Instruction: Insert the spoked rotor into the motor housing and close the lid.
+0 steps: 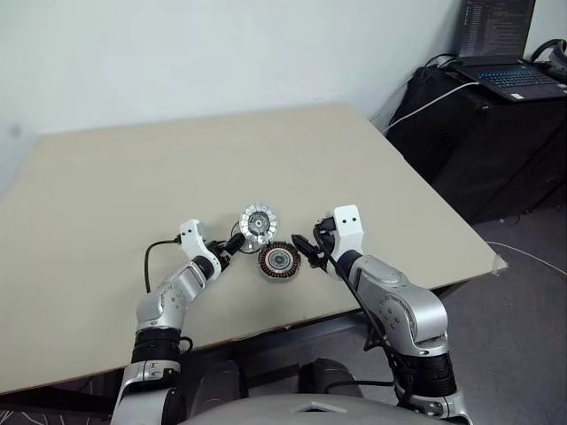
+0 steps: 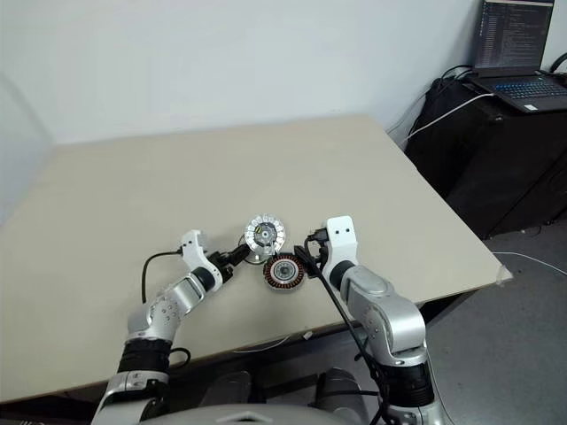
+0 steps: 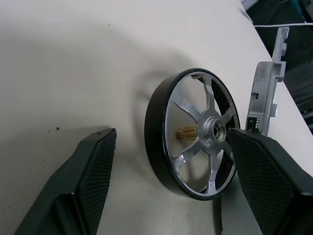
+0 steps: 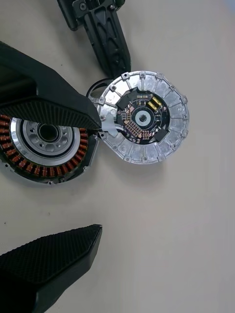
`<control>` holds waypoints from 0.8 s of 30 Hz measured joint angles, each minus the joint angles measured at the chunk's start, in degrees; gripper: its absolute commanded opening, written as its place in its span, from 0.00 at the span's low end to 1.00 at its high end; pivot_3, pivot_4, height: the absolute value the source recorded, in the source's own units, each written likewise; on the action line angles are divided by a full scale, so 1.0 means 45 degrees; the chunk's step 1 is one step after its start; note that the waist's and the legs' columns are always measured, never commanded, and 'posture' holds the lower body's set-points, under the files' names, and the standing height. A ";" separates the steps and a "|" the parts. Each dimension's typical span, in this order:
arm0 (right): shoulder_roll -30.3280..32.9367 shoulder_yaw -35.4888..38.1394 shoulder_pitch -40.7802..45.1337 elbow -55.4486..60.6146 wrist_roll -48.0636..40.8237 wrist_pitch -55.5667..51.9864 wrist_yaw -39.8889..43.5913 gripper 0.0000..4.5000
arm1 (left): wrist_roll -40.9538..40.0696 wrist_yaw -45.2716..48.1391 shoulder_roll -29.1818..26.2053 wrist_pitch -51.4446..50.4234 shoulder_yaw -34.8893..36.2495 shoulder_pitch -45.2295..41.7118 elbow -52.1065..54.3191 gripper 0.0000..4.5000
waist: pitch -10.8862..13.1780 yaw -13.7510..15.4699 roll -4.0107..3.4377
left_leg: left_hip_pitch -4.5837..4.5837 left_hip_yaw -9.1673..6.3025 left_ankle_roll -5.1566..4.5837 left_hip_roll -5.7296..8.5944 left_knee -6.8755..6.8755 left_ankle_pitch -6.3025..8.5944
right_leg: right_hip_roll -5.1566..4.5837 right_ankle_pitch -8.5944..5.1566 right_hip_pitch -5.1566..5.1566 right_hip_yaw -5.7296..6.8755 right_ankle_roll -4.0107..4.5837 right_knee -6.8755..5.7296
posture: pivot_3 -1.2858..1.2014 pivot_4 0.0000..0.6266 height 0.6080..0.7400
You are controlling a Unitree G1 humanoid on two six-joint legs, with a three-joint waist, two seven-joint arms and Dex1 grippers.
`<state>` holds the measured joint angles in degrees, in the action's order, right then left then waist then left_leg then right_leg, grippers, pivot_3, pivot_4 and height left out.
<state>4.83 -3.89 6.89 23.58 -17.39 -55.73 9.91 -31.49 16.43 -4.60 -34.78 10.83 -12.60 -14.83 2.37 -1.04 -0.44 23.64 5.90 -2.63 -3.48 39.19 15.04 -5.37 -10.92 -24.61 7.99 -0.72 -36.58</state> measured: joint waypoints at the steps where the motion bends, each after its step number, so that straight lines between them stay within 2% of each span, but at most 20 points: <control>1: -0.0002 0.0005 0.0000 0.0000 0.0000 0.0000 -0.0005 0.74 | 0.0020 0.0025 -0.0004 0.0004 -0.0001 -0.0044 -0.0061 0.77 | 0.0000 0.0009 0.0000 | 0.0000 -0.0001 0.0000 0.0000 0.0000 0.0000 | -0.0001 0.0000 0.0000 0.0000 0.0000 0.0000 | 0.52 0.00 1.00; 2: -0.0003 0.0008 0.0000 0.0001 -0.0001 0.0000 -0.0014 0.74 | 0.0065 0.0037 -0.0019 0.0010 -0.0003 -0.0113 -0.0193 0.73 | 0.0000 0.0016 0.0000 | 0.0000 -0.0001 0.0000 0.0001 0.0001 0.0000 | -0.0001 0.0000 0.0000 0.0000 0.0000 0.0000 | 0.52 0.00 1.00; 15: -0.0003 0.0113 -0.0076 0.0015 -0.0016 -0.0011 -0.0079 0.74 | 0.0515 0.0340 -0.0010 0.0215 0.0000 -0.0541 -0.0838 0.73 | 0.0000 0.0076 0.0000 | -0.0002 -0.0004 -0.0002 0.0001 0.0001 -0.0002 | -0.0002 0.0000 0.0002 0.0000 -0.0001 0.0001 | 0.52 0.00 1.00; 24: -0.0055 0.0112 -0.0075 0.0015 -0.0056 -0.0015 -0.0122 0.74 | 0.0996 0.0350 0.0434 0.0947 -0.0040 -0.1334 -0.2007 0.73 | -0.0001 0.0097 0.0002 | 0.0002 -0.0010 -0.0006 0.0008 0.0001 -0.0003 | -0.0002 0.0002 0.0005 0.0000 -0.0003 0.0007 | 0.52 0.00 1.00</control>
<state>4.58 -3.38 6.55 23.64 -17.64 -55.80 9.36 -27.00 18.01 -2.64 -30.52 10.65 -18.60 -23.86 2.36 -0.60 -0.43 23.65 5.86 -2.66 -3.45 39.19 15.02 -5.38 -10.91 -24.59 7.99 -0.74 -36.55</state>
